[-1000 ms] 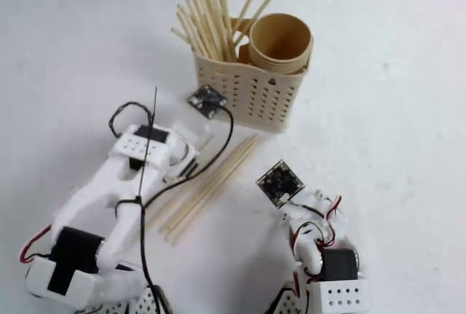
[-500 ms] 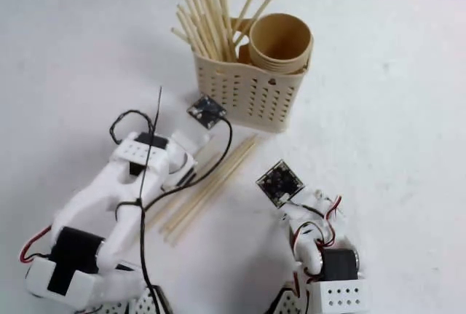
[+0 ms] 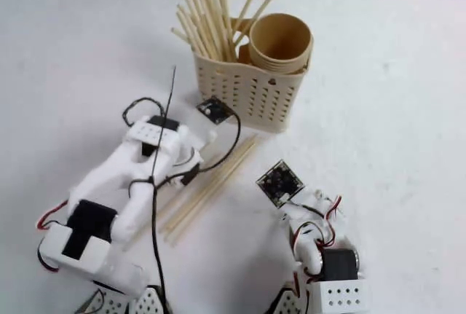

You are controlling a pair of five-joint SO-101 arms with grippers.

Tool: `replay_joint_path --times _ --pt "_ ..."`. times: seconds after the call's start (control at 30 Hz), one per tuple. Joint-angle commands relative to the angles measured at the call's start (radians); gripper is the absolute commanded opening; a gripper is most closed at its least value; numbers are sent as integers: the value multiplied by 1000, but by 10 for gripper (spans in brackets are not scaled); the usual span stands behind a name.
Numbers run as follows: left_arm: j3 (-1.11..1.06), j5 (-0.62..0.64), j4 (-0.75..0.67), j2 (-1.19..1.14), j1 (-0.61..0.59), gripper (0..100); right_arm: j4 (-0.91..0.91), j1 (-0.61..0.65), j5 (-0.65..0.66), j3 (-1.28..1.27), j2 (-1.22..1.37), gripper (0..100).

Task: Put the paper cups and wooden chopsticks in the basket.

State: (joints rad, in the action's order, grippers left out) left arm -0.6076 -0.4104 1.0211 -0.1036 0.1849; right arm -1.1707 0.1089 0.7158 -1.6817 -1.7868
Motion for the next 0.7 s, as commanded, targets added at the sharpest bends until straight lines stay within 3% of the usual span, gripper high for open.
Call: replay_joint_path --times 0.0,0.13,0.43,0.67 --pt "40 -2 0 8 -22 20 -7 2 5 -9 -4 19" --pt "40 -2 14 73 -24 20 -7 2 5 -9 -4 19" --pt "75 -2 193 412 -19 20 -7 2 5 -9 -4 19" --pt "413 8 370 705 -13 20 -7 2 5 -9 -4 19"
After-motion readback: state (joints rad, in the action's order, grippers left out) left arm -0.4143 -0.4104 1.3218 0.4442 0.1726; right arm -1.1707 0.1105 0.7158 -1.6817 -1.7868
